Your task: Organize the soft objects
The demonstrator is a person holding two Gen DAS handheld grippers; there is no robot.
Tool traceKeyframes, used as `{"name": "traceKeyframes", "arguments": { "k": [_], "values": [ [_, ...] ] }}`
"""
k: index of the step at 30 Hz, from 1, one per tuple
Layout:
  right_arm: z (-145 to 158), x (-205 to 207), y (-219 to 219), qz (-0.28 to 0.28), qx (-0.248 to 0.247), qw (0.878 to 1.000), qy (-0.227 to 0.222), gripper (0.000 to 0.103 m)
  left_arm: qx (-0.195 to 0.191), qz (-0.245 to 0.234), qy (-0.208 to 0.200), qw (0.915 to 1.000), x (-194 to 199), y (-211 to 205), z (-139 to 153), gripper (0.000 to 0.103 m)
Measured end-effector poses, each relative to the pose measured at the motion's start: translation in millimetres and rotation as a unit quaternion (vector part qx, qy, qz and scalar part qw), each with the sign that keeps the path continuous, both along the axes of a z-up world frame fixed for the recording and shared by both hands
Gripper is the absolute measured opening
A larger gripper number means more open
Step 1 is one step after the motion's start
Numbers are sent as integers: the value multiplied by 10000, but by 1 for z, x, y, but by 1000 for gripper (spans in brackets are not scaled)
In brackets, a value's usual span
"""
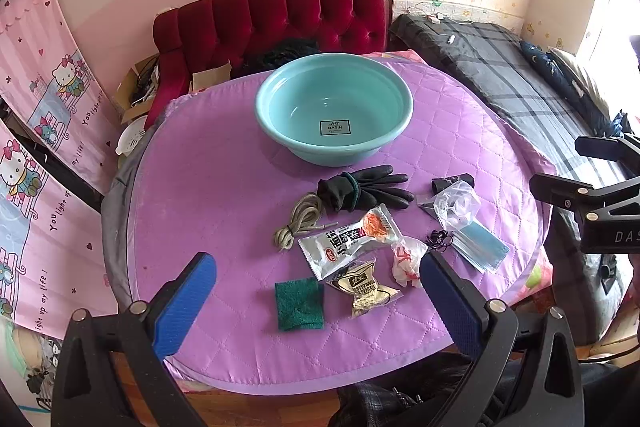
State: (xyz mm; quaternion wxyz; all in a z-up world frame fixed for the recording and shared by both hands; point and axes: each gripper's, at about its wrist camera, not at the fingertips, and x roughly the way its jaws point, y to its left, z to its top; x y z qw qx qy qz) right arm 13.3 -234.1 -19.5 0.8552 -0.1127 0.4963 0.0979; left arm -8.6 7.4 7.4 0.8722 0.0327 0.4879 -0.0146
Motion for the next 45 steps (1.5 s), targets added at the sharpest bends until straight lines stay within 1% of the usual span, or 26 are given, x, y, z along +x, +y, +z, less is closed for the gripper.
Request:
{"name": "traceKeyframes", "arguments": {
  "k": [9, 31, 45],
  "values": [
    [0, 1, 0, 7, -5, 10000, 19, 103, -29, 27, -11, 10000, -2, 1, 1, 103],
    [-4, 5, -1, 31, 8, 10000, 76, 103, -13, 56, 8, 10000, 0, 1, -6, 103],
    [-10, 11, -2, 53, 14, 9998, 181, 103, -47, 90, 119, 9999, 3, 5, -14, 103]
  ]
}}
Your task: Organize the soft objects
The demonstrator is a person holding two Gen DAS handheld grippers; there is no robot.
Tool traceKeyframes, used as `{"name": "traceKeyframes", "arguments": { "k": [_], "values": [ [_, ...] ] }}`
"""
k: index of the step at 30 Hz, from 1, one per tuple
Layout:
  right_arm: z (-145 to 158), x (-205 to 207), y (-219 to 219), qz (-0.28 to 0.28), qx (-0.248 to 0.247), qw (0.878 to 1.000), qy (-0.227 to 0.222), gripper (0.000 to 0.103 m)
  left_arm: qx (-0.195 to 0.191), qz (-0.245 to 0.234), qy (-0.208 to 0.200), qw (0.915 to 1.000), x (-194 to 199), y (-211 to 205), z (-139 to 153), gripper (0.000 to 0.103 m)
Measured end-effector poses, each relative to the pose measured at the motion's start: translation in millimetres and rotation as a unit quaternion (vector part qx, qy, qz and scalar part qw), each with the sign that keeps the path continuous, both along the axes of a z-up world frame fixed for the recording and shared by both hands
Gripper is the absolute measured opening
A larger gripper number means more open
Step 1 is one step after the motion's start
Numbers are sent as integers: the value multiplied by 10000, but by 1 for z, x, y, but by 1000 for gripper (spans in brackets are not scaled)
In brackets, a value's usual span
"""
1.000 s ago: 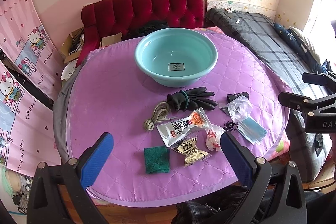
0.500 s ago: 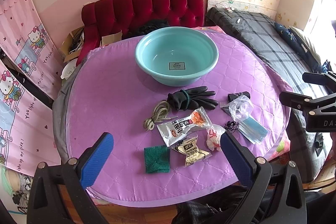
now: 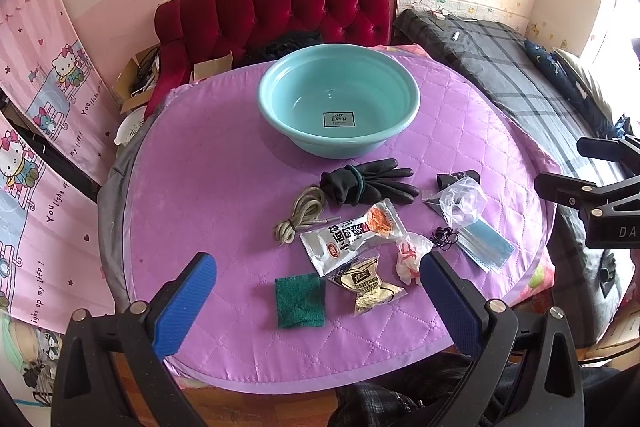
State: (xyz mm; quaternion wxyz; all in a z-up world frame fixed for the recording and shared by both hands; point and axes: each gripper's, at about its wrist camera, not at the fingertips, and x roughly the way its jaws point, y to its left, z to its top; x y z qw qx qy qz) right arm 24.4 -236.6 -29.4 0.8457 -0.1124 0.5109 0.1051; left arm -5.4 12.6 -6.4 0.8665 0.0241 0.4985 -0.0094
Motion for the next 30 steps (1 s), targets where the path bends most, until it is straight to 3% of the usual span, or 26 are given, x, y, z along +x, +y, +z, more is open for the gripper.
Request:
{"name": "traceKeyframes", "arguments": {
  "k": [13, 18, 30],
  "values": [
    [-18, 11, -8, -8, -131, 9998, 150, 103, -37, 42, 151, 9999, 3, 11, -20, 103],
    [-30, 15, -15, 54, -140, 9996, 224, 103, -233, 129, 229, 9994, 3, 21, -32, 103],
    [-101, 25, -33, 126, -181, 9978, 629, 103, -220, 279, 536, 9979, -2, 35, -85, 103]
  ]
}}
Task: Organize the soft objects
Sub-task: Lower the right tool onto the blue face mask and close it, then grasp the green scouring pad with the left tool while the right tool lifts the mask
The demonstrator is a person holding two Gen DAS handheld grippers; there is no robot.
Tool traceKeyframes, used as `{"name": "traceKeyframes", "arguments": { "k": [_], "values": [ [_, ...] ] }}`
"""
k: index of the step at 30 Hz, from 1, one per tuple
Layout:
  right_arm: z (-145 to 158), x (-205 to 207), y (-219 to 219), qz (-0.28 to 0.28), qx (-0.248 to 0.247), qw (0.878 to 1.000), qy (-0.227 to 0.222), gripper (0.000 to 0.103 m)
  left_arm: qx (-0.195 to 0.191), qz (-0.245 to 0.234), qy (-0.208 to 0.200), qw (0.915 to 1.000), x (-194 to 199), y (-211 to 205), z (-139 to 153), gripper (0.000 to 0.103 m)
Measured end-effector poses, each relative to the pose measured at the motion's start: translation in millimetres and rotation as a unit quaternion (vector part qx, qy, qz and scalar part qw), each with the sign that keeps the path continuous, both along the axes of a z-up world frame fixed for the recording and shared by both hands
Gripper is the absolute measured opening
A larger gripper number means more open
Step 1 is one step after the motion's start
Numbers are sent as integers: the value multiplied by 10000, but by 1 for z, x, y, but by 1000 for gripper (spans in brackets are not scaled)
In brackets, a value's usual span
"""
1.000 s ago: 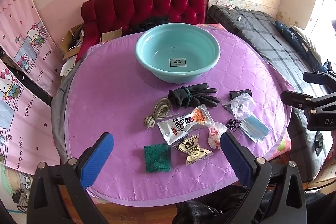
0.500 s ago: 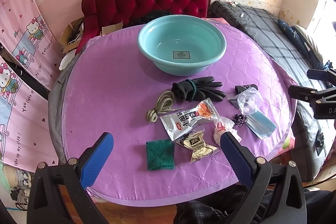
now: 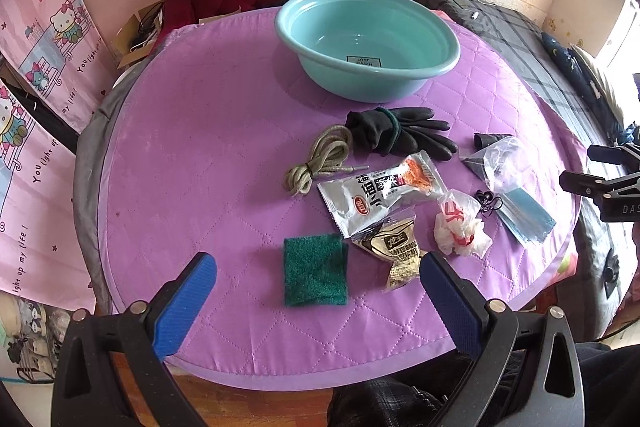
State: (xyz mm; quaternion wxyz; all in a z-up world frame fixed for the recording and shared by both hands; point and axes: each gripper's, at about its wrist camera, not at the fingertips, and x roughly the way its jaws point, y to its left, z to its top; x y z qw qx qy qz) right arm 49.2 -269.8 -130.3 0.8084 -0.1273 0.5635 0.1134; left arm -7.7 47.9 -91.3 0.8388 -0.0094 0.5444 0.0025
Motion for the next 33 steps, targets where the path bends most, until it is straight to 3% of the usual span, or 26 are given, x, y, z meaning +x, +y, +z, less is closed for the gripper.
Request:
{"name": "traceKeyframes", "arguments": {
  "k": [20, 24, 27, 31, 33],
  "values": [
    [-113, 20, -21, -133, -100, 9969, 774, 102, 63, 272, 697, 9972, -7, 14, -99, 103],
    [-120, 23, -21, -135, -34, 9963, 852, 94, -25, 291, 734, 9969, -8, 16, -103, 103],
    [-128, 27, -22, -108, 10, 9951, 982, 77, 55, 247, 724, 9971, -6, 13, -104, 103],
    [-130, 27, -17, 0, -12, 9953, 973, 36, 40, 189, 719, 9972, -5, 14, -105, 103],
    [-128, 28, -19, -72, 143, 9946, 1022, 21, 31, 179, 713, 9973, 0, 13, -106, 103]
  ]
}}
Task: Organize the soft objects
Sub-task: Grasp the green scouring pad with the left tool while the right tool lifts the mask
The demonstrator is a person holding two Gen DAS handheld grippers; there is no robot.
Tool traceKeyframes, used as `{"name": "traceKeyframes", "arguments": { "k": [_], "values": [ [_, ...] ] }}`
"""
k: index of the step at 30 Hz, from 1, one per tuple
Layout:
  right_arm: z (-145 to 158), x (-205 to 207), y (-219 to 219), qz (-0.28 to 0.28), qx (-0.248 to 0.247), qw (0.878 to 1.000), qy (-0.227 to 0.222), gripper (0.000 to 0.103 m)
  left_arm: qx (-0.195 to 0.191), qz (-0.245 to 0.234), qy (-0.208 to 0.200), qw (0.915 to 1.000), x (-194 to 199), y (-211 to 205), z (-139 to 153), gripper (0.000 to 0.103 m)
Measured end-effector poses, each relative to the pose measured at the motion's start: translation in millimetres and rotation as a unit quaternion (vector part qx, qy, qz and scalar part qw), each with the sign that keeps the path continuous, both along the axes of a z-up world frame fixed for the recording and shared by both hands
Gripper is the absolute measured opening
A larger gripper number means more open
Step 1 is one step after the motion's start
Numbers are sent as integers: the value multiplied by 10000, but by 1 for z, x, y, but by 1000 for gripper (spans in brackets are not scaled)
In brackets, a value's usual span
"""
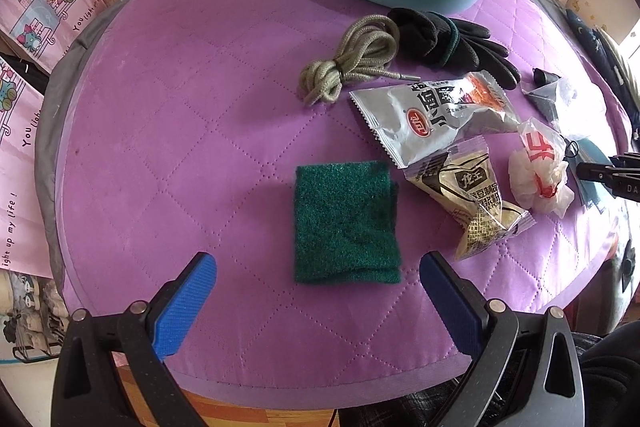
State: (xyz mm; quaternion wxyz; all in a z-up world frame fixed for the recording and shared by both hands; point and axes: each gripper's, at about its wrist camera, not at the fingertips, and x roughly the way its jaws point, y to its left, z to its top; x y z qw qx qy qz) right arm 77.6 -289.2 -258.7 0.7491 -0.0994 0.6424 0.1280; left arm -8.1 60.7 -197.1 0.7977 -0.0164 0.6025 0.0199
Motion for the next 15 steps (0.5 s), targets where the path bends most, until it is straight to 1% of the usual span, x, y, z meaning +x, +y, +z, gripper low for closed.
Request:
{"name": "traceKeyframes", "arguments": {
  "k": [1, 4, 9, 14, 15],
  "values": [
    [1, 1, -2, -59, 40, 10000, 26, 15, -10, 0, 9, 10000, 2, 0, -1, 103],
    [5, 1, -9, -116, 54, 9999, 27, 9, -22, 4, 13, 10000, 6, 1, -3, 103],
    [16, 0, -11, -111, 38, 9999, 9, 8, -54, -51, 22, 10000, 13, 1, -8, 103],
    [24, -2, -12, -144, 39, 9999, 2, 8, -61, -151, 113, 9998, 17, -1, -16, 103],
    [23, 2, -5, -149, 24, 9999, 3, 8, -60, -168, 138, 9997, 19, -1, -18, 103]
  ]
}}
